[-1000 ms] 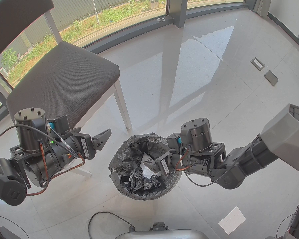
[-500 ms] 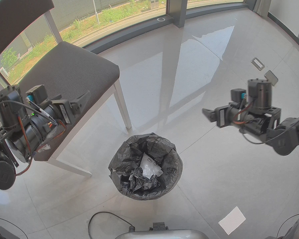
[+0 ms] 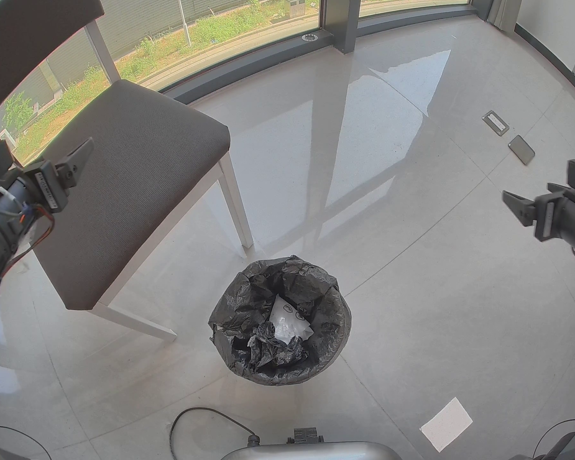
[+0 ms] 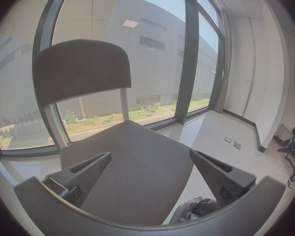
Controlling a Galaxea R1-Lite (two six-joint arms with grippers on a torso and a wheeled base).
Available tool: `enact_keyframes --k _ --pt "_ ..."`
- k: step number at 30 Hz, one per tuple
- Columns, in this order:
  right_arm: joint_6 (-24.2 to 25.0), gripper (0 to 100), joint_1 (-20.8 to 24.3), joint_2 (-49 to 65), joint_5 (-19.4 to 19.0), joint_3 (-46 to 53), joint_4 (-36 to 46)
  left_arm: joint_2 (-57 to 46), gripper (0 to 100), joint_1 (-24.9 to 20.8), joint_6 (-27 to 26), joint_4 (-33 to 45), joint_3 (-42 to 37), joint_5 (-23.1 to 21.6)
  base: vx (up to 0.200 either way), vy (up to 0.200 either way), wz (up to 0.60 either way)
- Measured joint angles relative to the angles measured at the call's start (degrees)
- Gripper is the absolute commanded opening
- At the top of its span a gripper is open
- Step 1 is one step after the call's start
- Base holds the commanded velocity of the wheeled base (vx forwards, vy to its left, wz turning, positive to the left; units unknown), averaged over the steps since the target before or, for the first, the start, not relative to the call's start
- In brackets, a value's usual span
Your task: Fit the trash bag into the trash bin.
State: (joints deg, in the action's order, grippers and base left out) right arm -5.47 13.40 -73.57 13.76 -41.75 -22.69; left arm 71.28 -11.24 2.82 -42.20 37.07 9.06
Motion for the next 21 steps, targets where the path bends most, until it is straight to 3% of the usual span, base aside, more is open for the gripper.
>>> enact_keyframes --k 7,13,21 --pt "-0.35 100 -2.29 18.83 0.06 4.44 12.32 -15.36 100 1.21 -3.52 21.43 1.60 1.78 0.000 0.000 0.00" --pt "-0.46 100 -3.80 35.95 0.11 6.62 27.93 -29.81 100 2.38 -5.74 40.64 4.29 3.12 0.000 0.000 0.00" --pt "-0.38 100 -7.75 55.91 -0.79 8.02 45.13 -48.71 100 8.02 -6.97 69.30 10.42 4.02 0.000 0.000 0.00"
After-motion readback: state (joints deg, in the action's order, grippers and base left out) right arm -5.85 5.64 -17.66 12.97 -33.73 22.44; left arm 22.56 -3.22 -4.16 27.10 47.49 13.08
